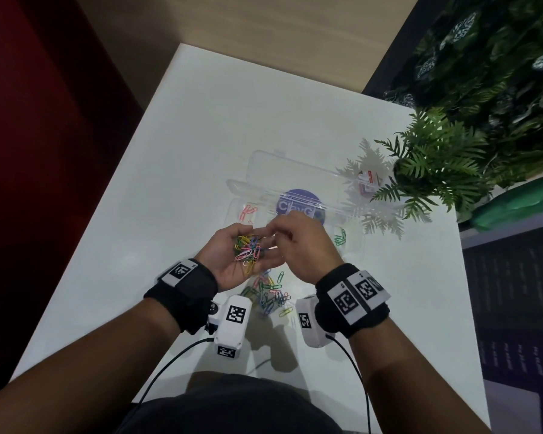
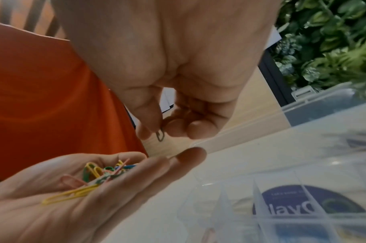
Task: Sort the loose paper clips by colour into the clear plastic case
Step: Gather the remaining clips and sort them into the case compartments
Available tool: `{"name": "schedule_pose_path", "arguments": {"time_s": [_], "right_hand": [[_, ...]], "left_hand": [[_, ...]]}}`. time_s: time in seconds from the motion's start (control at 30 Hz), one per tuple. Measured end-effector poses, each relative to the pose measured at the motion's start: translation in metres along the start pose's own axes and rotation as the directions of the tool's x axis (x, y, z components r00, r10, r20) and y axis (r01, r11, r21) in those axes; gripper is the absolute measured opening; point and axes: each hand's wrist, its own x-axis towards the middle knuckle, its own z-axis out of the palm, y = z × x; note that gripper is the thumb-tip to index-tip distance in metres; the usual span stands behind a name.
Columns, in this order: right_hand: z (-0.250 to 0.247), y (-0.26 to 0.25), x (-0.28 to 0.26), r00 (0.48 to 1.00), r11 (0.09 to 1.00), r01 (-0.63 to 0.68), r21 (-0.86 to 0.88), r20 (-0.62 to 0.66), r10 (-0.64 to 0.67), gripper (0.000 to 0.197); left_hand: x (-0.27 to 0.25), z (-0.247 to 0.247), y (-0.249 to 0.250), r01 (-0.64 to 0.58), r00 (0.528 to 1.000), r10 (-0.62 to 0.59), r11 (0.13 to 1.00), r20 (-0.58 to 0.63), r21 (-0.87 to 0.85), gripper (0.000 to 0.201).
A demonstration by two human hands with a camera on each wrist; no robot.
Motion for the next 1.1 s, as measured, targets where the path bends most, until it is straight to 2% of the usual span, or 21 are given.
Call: {"name": "schedule_pose_path", "arguments": {"time_s": [0.13, 0.23, 0.43, 0.57, 0.67, 0.73, 0.83, 0.97, 1.1], "right_hand": [[0.005, -0.001, -0.011, 0.992, 0.957, 0.113, -0.266, 0.087, -0.093, 0.017], [0.012, -0.002, -0.011, 0.991, 0.932, 0.120, -0.342, 0.101, -0.090, 0.018], [0.016, -0.003, -0.012, 0.983, 0.863, 0.166, -0.478, 0.152, -0.105, 0.023], [0.013, 0.004, -0.012, 0.974, 0.847, 0.208, -0.489, 0.187, -0.131, 0.023], [0.001, 0.007, -0.014, 0.975, 0.882, 0.185, -0.434, 0.191, -0.111, 0.023], [-0.007, 0.008, -0.015, 0.986, 0.912, 0.144, -0.384, 0.138, -0.097, 0.023], [-0.017, 0.012, -0.018, 0.996, 0.976, 0.068, -0.206, 0.074, -0.053, 0.029], [-0.032, 0.022, -0.019, 1.000, 0.969, 0.003, -0.248, 0.002, -0.002, 0.011], [-0.052, 0.047, -0.016, 0.987, 0.979, -0.121, -0.165, -0.125, 0.101, 0.007]], "left_hand": [[0.003, -0.005, 0.000, -0.009, 0.999, 0.010, 1.000, -0.043, 0.023, 0.048], [0.006, -0.008, -0.003, -0.004, 0.995, 0.007, 0.999, -0.095, 0.037, 0.048], [0.005, -0.007, -0.009, -0.002, 0.995, 0.007, 0.999, -0.099, 0.054, 0.043], [0.005, -0.006, -0.009, 0.008, 0.999, -0.007, 1.000, -0.051, 0.017, 0.046], [0.005, -0.002, -0.009, 0.029, 1.000, -0.029, 0.999, 0.002, 0.039, 0.049], [0.005, 0.001, -0.010, 0.033, 0.999, -0.034, 0.998, 0.013, 0.058, 0.049], [0.008, 0.004, -0.012, 0.047, 0.999, -0.047, 0.996, 0.008, 0.070, 0.050], [0.014, 0.010, -0.013, 0.061, 0.998, -0.060, 0.995, -0.017, 0.076, 0.049], [0.022, 0.018, -0.012, 0.067, 0.997, -0.065, 0.995, -0.033, 0.076, 0.045]]}}
